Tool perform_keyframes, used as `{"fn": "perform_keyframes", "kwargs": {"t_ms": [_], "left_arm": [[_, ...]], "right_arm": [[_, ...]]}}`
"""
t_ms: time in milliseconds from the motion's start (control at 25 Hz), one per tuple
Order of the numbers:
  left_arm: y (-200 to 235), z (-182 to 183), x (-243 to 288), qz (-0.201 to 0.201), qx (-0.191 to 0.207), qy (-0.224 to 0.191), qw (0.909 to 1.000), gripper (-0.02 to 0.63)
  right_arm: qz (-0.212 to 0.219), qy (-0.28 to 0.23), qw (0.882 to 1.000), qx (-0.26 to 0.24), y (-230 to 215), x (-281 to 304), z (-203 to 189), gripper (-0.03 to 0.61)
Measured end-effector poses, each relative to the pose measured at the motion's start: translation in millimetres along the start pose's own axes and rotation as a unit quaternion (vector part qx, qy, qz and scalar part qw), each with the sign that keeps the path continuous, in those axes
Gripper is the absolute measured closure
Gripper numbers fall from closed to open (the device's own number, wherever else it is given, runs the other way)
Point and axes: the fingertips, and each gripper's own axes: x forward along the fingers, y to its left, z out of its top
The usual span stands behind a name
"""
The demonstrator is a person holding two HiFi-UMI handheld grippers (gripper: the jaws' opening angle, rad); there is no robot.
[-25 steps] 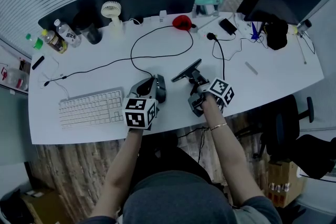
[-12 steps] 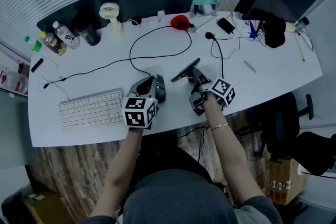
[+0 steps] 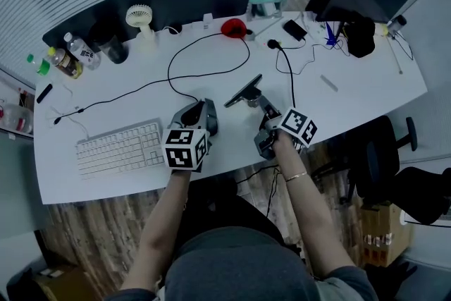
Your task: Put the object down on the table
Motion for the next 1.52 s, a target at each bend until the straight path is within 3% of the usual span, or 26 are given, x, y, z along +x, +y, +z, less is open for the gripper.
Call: {"fn": "perform_keyframes", "kwargs": {"t_ms": [360, 600, 920, 1320, 1520], "left_arm": [[-11.0, -2.2, -1.0, -0.026, 0.009, 0.003, 0.9996, 0.590], [-13.7, -6.2, -5.1, -0.042, 0.013, 0.008, 0.9990, 0.590], [-22.3, -3.0, -10.8, -0.065, 0.028, 0.008, 0.9974, 0.589], [-26.7, -3.4, -21.2, -0.073, 0.048, 0.007, 0.9962, 0.590], [-24.0, -7.9, -26.7, -0.071, 0.046, 0.009, 0.9964, 0.589]], "right_arm": [[-0.024, 0.007, 0.991, -0.129, 21.1, -27.6, -20.5, 0.513], [-0.035, 0.002, 0.978, -0.205, 37.4, -41.1, -34.6, 0.571], [-0.042, 0.000, 0.957, -0.288, 56.7, -56.4, -50.5, 0.575], [-0.058, -0.025, 0.932, -0.357, 77.5, -77.1, -53.4, 0.577], [-0.067, -0.022, 0.928, -0.367, 78.8, -82.9, -56.1, 0.578]]}}
